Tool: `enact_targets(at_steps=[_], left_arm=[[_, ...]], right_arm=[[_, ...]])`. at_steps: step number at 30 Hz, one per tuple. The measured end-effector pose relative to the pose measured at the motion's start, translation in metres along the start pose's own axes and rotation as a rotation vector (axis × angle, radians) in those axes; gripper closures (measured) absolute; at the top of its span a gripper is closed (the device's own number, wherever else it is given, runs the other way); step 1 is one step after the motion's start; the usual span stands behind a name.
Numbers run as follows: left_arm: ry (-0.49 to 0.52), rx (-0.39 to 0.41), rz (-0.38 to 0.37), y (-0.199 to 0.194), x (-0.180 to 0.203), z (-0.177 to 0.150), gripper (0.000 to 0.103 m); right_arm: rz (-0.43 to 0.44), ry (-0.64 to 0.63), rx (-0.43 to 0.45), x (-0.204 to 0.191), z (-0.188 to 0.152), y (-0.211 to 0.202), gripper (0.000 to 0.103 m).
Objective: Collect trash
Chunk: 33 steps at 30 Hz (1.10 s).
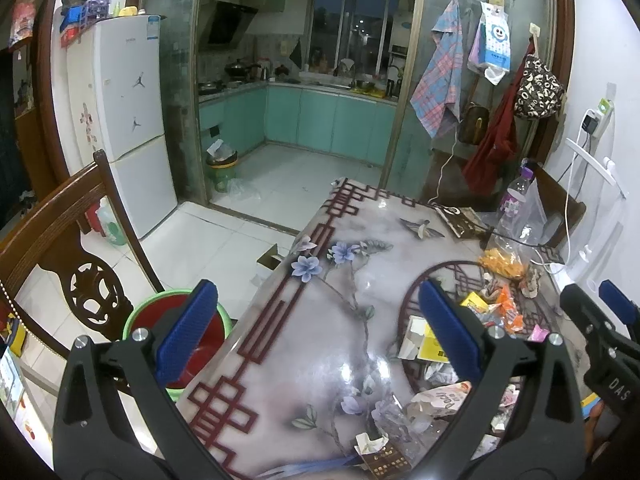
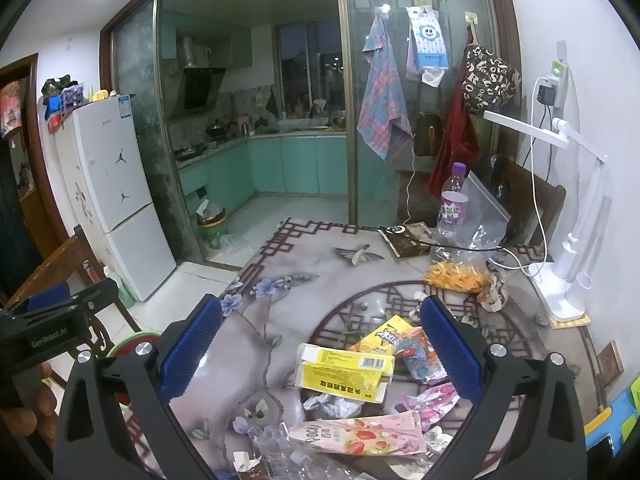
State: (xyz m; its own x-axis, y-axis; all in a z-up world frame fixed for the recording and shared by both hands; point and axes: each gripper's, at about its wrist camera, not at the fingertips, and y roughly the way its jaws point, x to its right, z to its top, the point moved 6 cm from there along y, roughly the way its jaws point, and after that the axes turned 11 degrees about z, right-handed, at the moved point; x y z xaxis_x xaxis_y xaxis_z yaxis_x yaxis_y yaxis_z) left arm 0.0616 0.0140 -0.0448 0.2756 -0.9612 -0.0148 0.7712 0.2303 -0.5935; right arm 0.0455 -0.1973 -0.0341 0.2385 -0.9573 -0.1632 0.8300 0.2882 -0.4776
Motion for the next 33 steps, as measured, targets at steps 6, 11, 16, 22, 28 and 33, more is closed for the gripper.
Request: enact_targets(at_steps=[6,11,16,22,28,33], left_arm=[[-0.004,-0.007,0.007,0.001,-0.004,-0.002,0.004],[-0.018,-0.011,0.017,0.001,-0.013,-0.005,0.004],[-0.021,-0.027,0.024,0.003,-0.018,-0.009,0.004],[-0.011,-0.036,0.021,0.004,-0.021,-0.019,0.004],[-0.022,-0.029,0.037,0.004,-0.03,-0.021,0.004],[-0.031,-0.036,0.029,0.006,-0.033,-0.019,0.004]], right_arm=[[0.009,-0.01,-0.013,-0.005,-0.004,0.003,0.007],[0.021,-0.02,-0.027,-0.008,-0.005,0.009,0.007],[0.027,-0.047,-0.04,-0.015,-0.008,0.014,0.007],[0.039,-0.061,-0.042,-0.021,-0.012,0.018,0.007],[0.032,-0.068,-0.048,-0.024,-0.016,0.02,0.007],[0.028,-0.052,-0.056,-0.022,-0.019,0.022,0.007]])
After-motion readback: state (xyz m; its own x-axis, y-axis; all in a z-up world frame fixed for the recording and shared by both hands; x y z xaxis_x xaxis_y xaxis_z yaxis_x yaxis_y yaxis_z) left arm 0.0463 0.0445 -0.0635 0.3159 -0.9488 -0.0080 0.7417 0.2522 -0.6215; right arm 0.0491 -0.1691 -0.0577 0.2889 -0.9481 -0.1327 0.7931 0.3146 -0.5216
